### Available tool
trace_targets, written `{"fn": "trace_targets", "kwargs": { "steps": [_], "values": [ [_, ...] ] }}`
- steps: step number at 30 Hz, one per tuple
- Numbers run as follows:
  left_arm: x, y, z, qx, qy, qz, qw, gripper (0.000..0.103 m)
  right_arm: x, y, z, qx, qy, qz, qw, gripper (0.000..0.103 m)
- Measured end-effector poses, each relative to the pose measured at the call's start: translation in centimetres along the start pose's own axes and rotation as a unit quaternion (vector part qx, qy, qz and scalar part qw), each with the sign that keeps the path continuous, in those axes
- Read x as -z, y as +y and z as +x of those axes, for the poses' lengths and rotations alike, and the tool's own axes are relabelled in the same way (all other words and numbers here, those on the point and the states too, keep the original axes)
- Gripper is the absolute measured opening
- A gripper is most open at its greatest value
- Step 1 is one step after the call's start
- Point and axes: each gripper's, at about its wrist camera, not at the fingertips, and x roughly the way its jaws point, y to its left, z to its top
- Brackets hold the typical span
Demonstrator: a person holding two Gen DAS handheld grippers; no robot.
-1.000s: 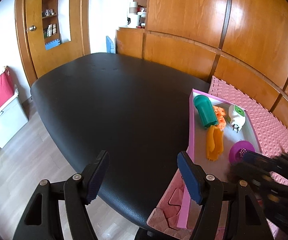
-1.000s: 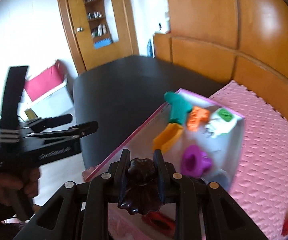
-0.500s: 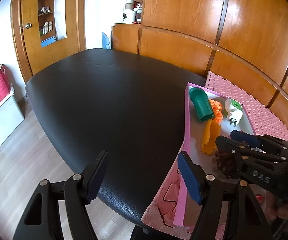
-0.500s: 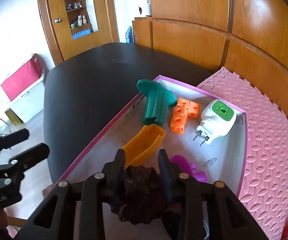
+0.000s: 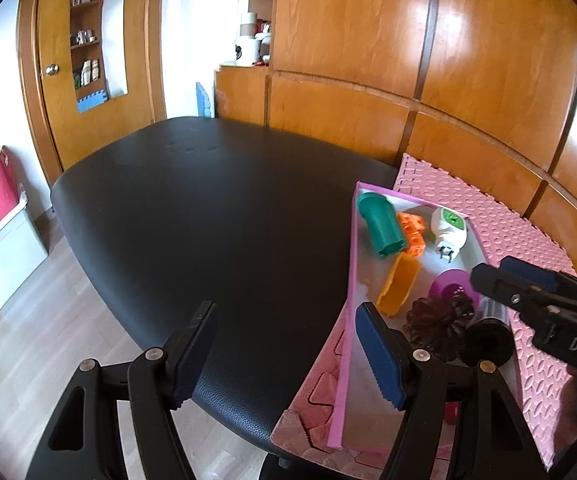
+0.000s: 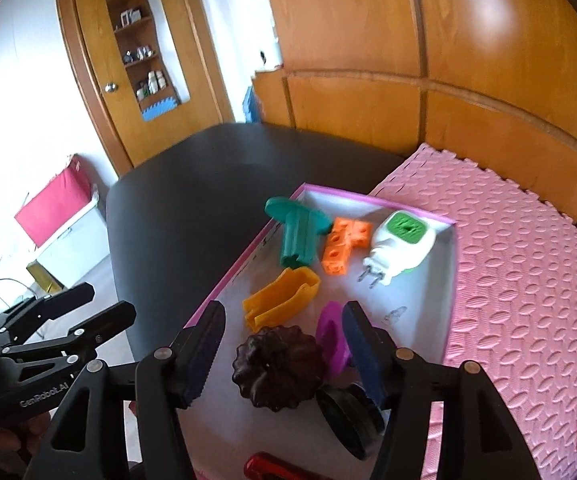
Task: Organize rigid objects
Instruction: 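Carry the brown knob into the box and release it with the right tool, then reach the left tool to the lavender oval block and grasp it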
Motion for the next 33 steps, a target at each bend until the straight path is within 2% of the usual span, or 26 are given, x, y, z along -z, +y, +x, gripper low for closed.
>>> {"fn": "trace_targets", "kwargs": {
  "steps": [10,21,28,33],
  "values": [
    [-0.3,-2.8,-1.6,0.021,-0.018,0.038,0.9989,0.071,0.8,-4.8,-5.4,0.045,-0.040,0.042,0.997,0.061],
    [-0.4,-7.8,-2.7,0.055,-0.024,0.096,0.9936,0.071,3.2,-13.1,-10.7,0.135,-0.056,0.091,0.985,0.061],
    [-0.4,-12.5,-3.3,0.085,-0.026,0.150,0.9847,0.071,5.9,-19.5,-13.9,0.197,-0.063,0.140,0.968,0.061],
    [0.0,-16.6,-3.3,0.105,-0.022,0.193,0.9754,0.071,9.0,-24.8,-15.8,0.253,-0.075,0.203,0.943,0.061]
  ]
}}
